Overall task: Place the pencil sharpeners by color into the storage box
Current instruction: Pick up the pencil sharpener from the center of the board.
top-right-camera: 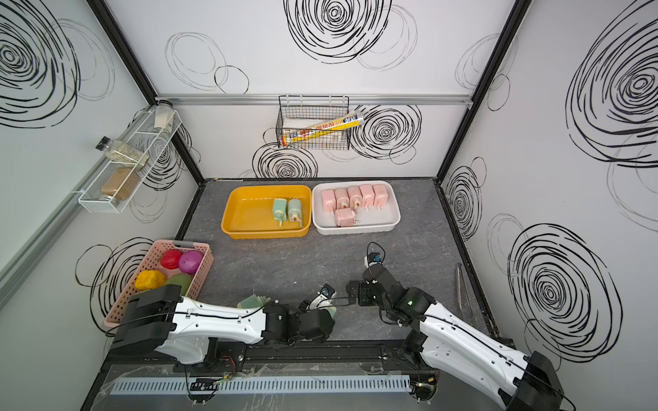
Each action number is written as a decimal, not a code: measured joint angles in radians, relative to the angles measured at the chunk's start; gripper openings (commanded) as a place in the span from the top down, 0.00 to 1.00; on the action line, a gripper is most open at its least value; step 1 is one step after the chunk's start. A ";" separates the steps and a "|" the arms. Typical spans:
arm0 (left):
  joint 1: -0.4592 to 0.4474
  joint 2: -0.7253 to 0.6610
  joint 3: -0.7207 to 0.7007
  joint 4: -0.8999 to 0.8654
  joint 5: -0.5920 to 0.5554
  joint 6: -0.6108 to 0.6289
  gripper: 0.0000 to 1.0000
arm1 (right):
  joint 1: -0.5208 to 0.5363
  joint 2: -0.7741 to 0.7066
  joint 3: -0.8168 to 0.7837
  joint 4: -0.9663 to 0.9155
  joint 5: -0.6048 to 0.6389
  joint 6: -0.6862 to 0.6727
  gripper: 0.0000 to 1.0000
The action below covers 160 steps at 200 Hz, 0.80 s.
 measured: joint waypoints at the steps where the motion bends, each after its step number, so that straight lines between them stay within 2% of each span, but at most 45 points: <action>1: 0.000 0.000 0.000 0.000 0.000 0.000 0.38 | 0.000 0.000 0.000 0.000 -0.001 -0.001 0.00; 44: 0.000 0.000 0.002 -0.004 -0.004 0.005 0.58 | 0.000 -0.008 -0.001 0.007 -0.019 -0.014 0.00; 53: 0.000 0.000 0.002 -0.004 -0.004 0.005 0.67 | 0.000 -0.013 -0.002 0.011 -0.022 -0.018 0.00; 78: 0.007 -0.003 0.002 -0.005 -0.001 0.007 1.00 | 0.000 -0.039 -0.016 0.037 -0.039 -0.029 0.00; 112: 0.077 -0.071 -0.026 -0.014 0.011 0.031 1.00 | 0.000 -0.066 -0.036 0.096 -0.092 -0.070 0.00; 160: 0.266 -0.228 -0.068 -0.011 0.042 0.106 1.00 | 0.000 -0.068 -0.038 0.224 -0.189 -0.178 0.00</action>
